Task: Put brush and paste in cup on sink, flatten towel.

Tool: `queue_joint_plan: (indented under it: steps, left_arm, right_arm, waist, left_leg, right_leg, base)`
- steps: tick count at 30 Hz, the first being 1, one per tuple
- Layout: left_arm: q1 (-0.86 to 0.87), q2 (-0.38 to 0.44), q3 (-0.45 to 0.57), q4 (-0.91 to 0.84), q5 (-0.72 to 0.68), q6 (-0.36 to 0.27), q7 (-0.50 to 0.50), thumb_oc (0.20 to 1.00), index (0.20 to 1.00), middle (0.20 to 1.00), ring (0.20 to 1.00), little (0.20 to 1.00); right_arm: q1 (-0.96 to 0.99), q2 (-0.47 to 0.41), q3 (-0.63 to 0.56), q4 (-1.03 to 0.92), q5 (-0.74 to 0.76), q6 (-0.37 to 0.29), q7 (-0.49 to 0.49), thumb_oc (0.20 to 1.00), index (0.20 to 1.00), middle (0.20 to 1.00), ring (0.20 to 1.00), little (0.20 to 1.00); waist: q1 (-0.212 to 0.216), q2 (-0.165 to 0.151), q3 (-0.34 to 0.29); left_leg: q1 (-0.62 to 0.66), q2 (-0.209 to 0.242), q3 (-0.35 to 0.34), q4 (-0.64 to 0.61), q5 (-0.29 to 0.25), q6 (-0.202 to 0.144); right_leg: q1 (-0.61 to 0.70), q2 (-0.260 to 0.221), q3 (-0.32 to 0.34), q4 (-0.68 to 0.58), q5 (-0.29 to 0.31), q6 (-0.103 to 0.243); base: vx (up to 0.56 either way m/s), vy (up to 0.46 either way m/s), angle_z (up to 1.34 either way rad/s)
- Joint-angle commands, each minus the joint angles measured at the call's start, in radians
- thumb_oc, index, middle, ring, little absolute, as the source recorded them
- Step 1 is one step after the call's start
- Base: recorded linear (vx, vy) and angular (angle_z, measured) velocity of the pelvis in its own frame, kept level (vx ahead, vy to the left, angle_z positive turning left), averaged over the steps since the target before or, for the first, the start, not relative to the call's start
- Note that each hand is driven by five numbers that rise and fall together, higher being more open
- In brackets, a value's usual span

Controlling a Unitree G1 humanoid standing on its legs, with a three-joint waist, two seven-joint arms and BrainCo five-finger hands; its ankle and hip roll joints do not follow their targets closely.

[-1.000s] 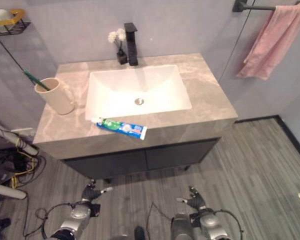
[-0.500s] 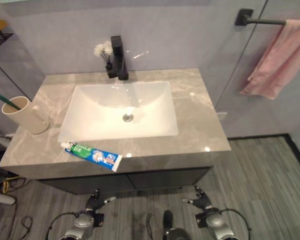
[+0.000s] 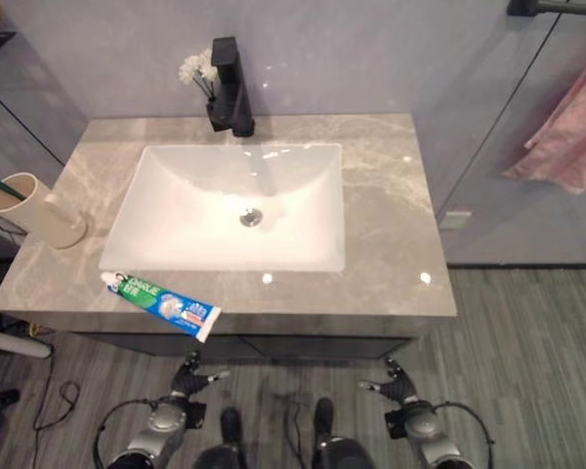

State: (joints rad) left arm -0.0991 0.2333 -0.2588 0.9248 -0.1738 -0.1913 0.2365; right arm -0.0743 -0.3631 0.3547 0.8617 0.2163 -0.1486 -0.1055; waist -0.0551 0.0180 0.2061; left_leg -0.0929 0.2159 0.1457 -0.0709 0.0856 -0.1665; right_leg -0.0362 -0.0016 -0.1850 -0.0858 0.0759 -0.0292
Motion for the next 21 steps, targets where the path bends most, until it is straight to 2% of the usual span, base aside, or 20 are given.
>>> queue_joint_plan:
  steps: [1,7,12,17,21]
  left_arm:
    - [0.029,0.07,-0.003,-0.028,0.052,-0.042,0.022,1.0,1.0,1.0,1.0,1.0]
    - [0.077,0.102,-0.004,-0.041,0.084,-0.038,0.003,1.0,1.0,1.0,1.0,1.0]
    - [0.155,0.142,-0.005,-0.098,0.092,-0.059,-0.026,1.0,1.0,1.0,1.0,1.0]
    - [0.212,0.189,-0.018,-0.133,0.155,-0.091,-0.019,1.0,1.0,1.0,1.0,1.0]
    - [0.275,0.308,-0.044,-0.292,0.272,-0.139,-0.006,1.0,1.0,1.0,1.0,1.0]
  right_arm:
    - [0.007,-0.019,-0.032,-0.032,-0.042,-0.038,-0.01,1.0,1.0,1.0,1.0,1.0]
    - [-0.005,0.005,-0.049,0.012,-0.02,-0.035,-0.002,1.0,1.0,1.0,1.0,1.0]
    - [-0.054,0.012,-0.016,0.078,-0.045,-0.032,0.012,1.0,1.0,1.0,1.0,1.0]
    - [-0.097,0.009,-0.01,0.139,-0.044,-0.046,0.007,1.0,1.0,1.0,1.0,1.0]
    - [-0.114,-0.024,-0.034,0.167,-0.031,-0.074,-0.01,1.0,1.0,1.0,1.0,1.0]
  waist:
    - [0.016,0.007,-0.066]
    - [0.033,0.001,-0.078]
    - [0.08,-0.001,-0.078]
    - [0.137,0.0,-0.068]
    - [0.19,0.012,-0.049]
  left_leg:
    - [0.033,-0.048,0.001,-0.001,0.043,0.05]
    - [0.072,-0.082,0.02,-0.015,0.017,0.075]
    - [0.063,-0.101,-0.016,-0.016,0.011,0.083]
    - [0.041,-0.101,-0.068,-0.016,0.031,0.068]
    - [-0.011,-0.097,-0.133,-0.016,0.072,0.039]
  right_leg:
    - [0.036,-0.119,0.071,0.123,-0.102,0.159]
    - [0.051,-0.152,0.084,0.122,-0.092,0.178]
    - [0.059,-0.171,0.049,0.122,-0.092,0.189]
    - [0.074,-0.164,-0.006,0.118,-0.106,0.185]
    - [0.087,-0.15,-0.079,0.096,-0.111,0.18]
  base:
    - [0.12,0.125,-0.44]
    - [0.09,0.137,-0.15]
    - [-0.01,0.038,0.09]
    - [-0.05,-0.059,0.29]
    - [-0.11,-0.117,0.53]
